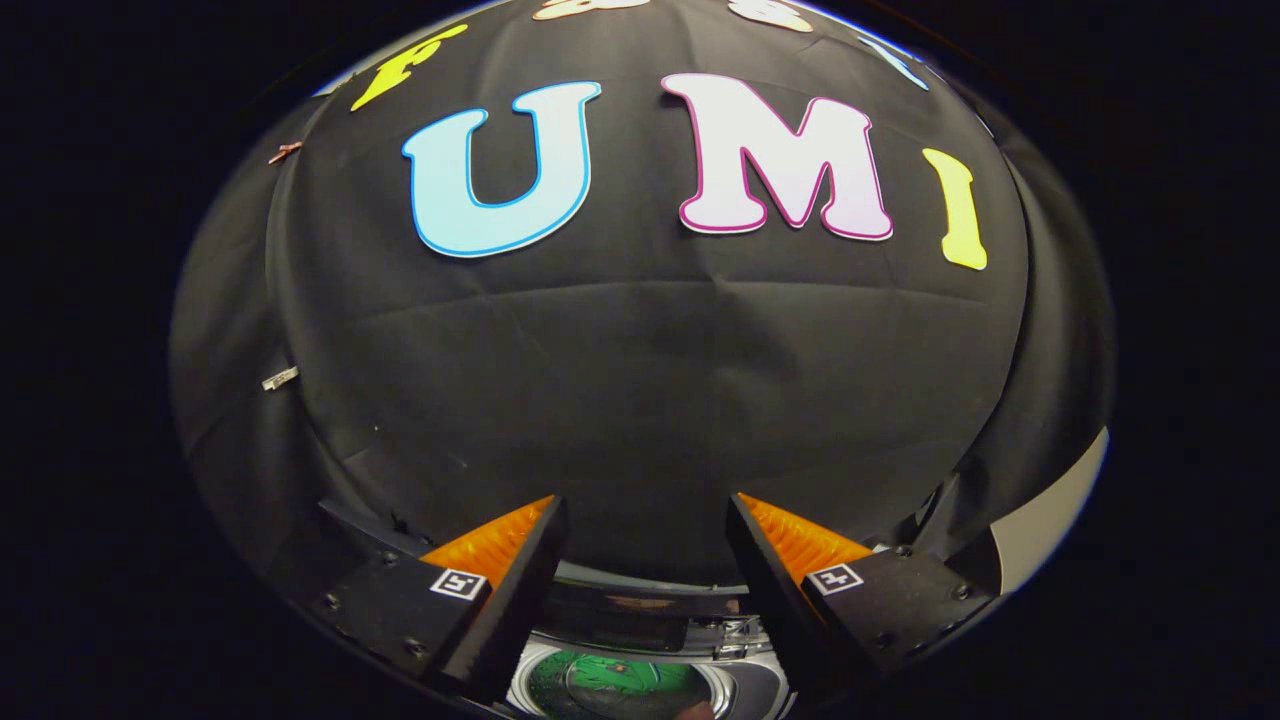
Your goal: Put the clothes into the washing machine and then close the washing machine lid.
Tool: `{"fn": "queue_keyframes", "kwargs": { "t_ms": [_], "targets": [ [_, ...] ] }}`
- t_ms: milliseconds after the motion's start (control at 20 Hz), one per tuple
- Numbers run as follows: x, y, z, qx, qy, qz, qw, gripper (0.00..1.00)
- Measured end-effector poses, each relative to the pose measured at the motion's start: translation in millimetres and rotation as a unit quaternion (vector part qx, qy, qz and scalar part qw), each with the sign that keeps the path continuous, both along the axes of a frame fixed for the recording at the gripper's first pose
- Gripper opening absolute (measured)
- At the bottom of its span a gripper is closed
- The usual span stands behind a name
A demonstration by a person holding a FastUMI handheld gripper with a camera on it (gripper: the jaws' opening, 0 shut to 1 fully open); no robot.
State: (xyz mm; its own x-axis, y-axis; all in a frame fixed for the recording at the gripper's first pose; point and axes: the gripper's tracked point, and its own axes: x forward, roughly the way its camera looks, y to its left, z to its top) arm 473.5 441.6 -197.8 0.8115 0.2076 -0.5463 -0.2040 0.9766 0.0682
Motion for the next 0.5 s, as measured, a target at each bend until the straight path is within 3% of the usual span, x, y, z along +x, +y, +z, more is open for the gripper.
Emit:
{"fn": "queue_keyframes", "kwargs": {
  "t_ms": [500],
  "targets": [
    [-47, -5, 13, 0.011, -0.063, 0.012, 0.998, 1.0]
  ]
}}
